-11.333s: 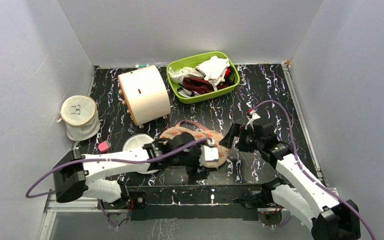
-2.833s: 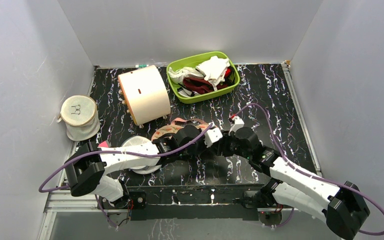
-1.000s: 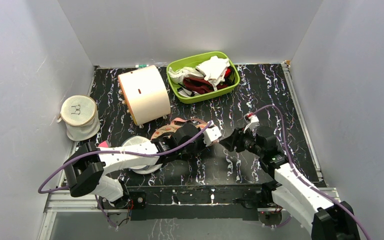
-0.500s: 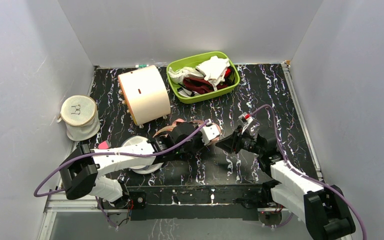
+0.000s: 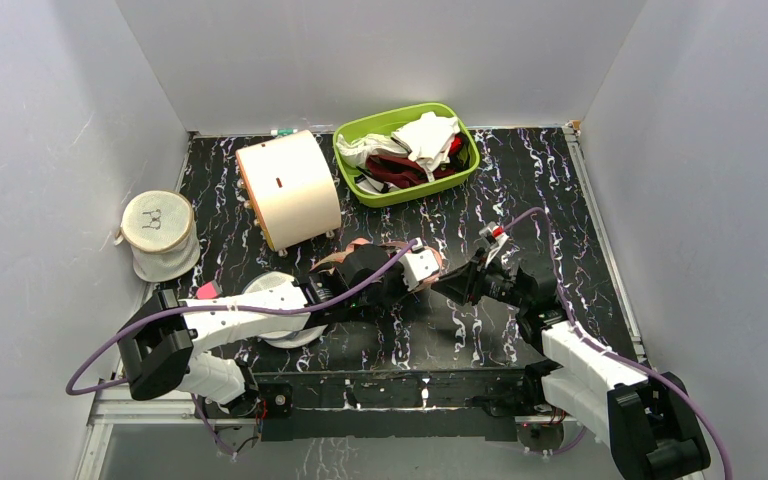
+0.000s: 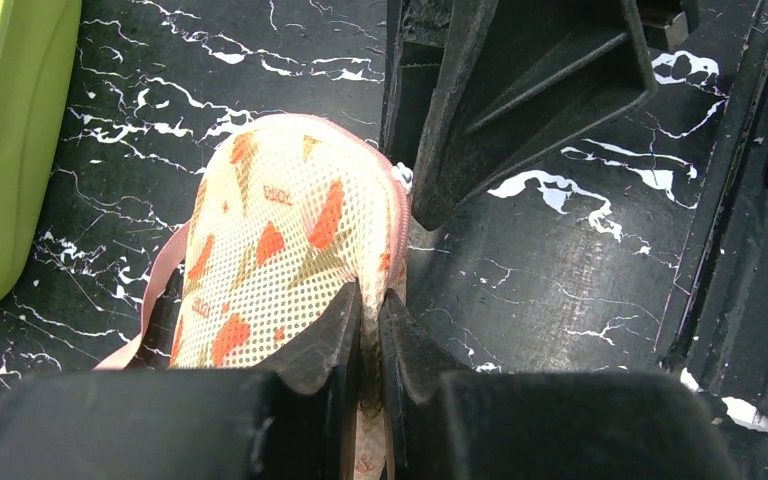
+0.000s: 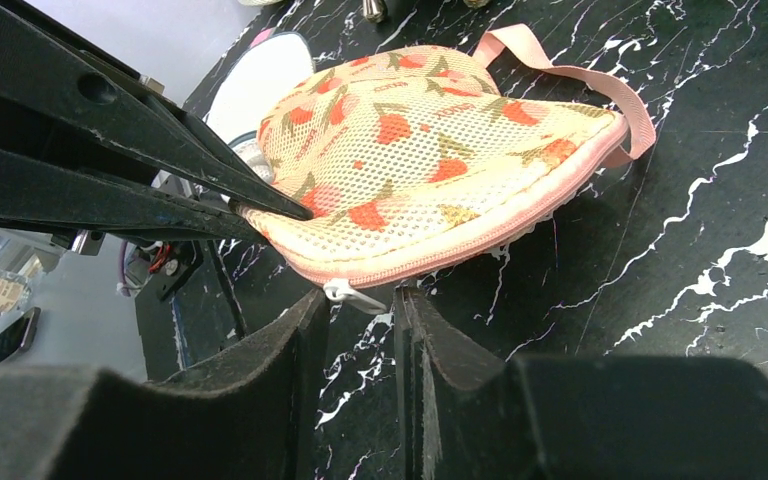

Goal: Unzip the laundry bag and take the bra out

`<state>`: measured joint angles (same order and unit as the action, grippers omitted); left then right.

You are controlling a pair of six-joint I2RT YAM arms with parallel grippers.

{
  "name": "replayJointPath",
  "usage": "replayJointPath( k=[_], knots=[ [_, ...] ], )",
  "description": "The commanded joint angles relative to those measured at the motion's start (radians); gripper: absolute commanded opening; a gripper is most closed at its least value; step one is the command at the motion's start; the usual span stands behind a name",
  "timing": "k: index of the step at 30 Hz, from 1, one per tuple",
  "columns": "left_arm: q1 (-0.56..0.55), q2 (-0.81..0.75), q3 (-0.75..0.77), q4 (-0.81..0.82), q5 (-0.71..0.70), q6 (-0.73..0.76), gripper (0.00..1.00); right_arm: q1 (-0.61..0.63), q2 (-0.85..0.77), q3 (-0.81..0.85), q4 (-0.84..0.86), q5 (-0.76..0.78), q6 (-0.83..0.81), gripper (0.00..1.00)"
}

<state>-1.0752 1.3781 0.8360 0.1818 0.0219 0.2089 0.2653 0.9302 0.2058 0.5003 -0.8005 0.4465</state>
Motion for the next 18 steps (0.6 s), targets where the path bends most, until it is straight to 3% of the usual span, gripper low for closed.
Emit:
replayJointPath(
  k=[1, 18],
  knots=[
    [0.005, -0.038, 0.009, 0.013, 0.026, 0.003, 0.0, -0.008, -0.01, 0.029, 0.046, -0.014, -0.004, 0.27],
    [0.004, -0.036, 0.01, 0.012, 0.022, 0.007, 0.0, -0.01, -0.03, 0.034, -0.042, 0.067, -0.016, 0.0]
  ],
)
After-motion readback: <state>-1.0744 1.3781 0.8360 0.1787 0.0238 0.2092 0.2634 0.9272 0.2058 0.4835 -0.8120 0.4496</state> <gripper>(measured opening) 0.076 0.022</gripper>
